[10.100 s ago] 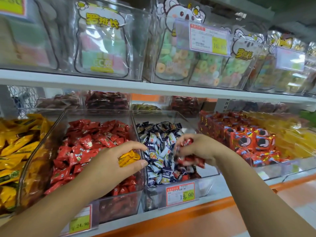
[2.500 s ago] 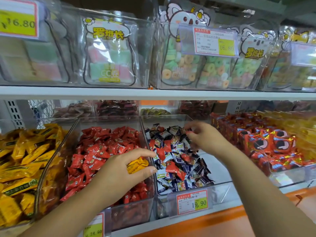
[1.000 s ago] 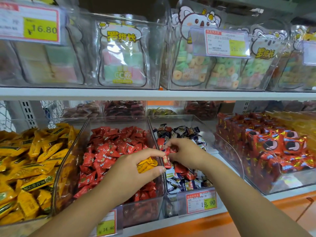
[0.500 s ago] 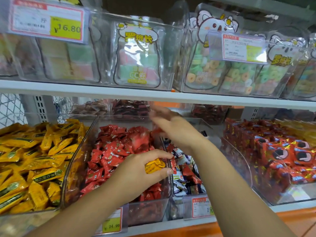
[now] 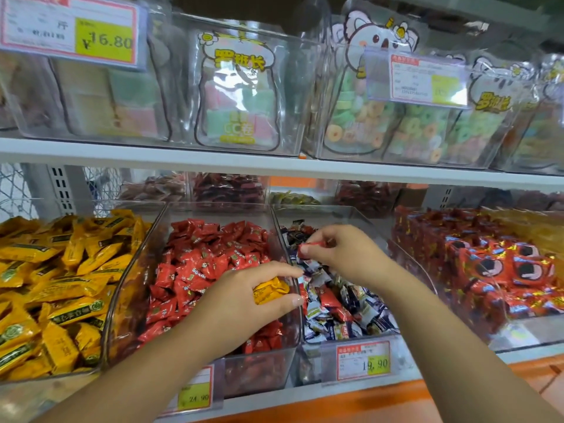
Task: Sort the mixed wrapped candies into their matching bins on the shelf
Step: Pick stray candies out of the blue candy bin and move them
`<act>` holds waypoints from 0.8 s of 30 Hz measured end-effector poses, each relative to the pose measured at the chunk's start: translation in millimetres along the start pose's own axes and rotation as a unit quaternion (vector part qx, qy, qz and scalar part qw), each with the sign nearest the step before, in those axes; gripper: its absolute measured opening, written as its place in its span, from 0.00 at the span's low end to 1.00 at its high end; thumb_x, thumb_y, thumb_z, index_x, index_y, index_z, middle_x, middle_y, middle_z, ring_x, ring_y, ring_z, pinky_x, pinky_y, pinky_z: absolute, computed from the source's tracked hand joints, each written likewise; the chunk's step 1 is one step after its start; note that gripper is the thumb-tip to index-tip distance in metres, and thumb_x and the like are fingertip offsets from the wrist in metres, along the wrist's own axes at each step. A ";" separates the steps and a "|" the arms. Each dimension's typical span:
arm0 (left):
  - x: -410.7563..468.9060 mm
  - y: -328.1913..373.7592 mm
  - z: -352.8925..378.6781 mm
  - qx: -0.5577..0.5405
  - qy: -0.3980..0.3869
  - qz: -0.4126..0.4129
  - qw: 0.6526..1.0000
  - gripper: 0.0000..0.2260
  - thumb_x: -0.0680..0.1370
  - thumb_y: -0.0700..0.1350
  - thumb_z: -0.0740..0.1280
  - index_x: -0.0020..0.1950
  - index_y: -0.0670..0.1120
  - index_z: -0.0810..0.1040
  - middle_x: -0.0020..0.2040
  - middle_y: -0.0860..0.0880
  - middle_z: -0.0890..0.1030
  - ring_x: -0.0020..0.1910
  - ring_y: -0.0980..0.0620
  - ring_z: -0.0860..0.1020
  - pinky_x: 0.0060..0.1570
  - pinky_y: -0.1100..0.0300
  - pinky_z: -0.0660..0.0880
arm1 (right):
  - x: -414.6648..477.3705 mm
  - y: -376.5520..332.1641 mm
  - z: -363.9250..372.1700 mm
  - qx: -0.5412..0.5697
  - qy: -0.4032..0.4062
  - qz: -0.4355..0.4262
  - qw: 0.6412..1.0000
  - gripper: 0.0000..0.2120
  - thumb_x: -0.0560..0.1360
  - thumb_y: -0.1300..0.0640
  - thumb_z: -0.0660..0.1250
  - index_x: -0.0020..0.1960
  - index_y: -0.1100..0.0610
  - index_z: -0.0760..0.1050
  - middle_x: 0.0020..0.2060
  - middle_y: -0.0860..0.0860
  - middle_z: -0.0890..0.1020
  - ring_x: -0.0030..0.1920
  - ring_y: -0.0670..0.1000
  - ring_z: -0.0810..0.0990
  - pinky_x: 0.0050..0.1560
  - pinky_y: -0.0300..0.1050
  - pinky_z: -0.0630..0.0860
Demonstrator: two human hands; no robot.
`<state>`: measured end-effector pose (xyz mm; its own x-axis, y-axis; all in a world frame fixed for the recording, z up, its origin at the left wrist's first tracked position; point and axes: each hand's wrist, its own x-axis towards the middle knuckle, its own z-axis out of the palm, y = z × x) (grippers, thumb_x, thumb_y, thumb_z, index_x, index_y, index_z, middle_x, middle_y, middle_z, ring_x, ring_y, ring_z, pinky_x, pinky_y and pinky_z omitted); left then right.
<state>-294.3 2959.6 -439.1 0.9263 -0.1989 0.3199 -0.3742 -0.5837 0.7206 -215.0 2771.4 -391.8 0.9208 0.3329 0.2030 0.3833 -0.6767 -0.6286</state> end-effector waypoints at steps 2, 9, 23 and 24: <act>0.1 -0.3 0.3 0.001 0.002 0.000 1.000 0.14 0.72 0.61 0.69 0.57 0.69 0.76 0.54 0.75 0.75 0.53 0.73 0.74 0.48 0.76 0.68 | -8.9 0.7 -8.7 0.023 -0.101 0.024 0.994 0.03 0.76 0.56 0.69 0.48 0.55 0.79 0.38 0.48 0.82 0.35 0.47 0.80 0.35 0.40 0.78; -0.5 1.8 0.0 0.011 -0.001 0.012 1.000 0.11 0.73 0.60 0.69 0.54 0.70 0.76 0.54 0.79 0.72 0.54 0.77 0.71 0.46 0.82 0.65 | -20.3 5.9 17.6 0.010 -0.188 0.034 0.982 0.13 0.74 0.61 0.71 0.40 0.46 0.71 0.33 0.49 0.74 0.23 0.41 0.74 0.25 0.34 0.71; 0.2 -0.5 2.3 -0.017 0.004 -0.002 1.000 0.13 0.72 0.59 0.71 0.55 0.69 0.76 0.48 0.62 0.82 0.41 0.56 0.80 0.44 0.64 0.75 | 23.0 -41.2 11.5 0.193 -0.010 -0.035 0.981 0.14 0.76 0.43 0.66 0.60 0.45 0.74 0.58 0.46 0.80 0.56 0.47 0.79 0.57 0.49 0.78; -0.7 -1.1 1.6 -0.015 0.000 -0.003 1.000 0.13 0.72 0.59 0.70 0.55 0.69 0.77 0.49 0.65 0.81 0.42 0.58 0.80 0.43 0.67 0.74 | 17.5 -31.8 2.5 0.127 -0.017 -0.016 0.992 0.11 0.77 0.44 0.64 0.58 0.44 0.75 0.52 0.48 0.82 0.50 0.47 0.81 0.53 0.49 0.79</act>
<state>-294.4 2959.2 -441.1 0.9285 -0.1961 0.3154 -0.3700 -0.5608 0.7406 -211.3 2800.4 -370.0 0.9036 0.3771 0.2033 0.3783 -0.4796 -0.7918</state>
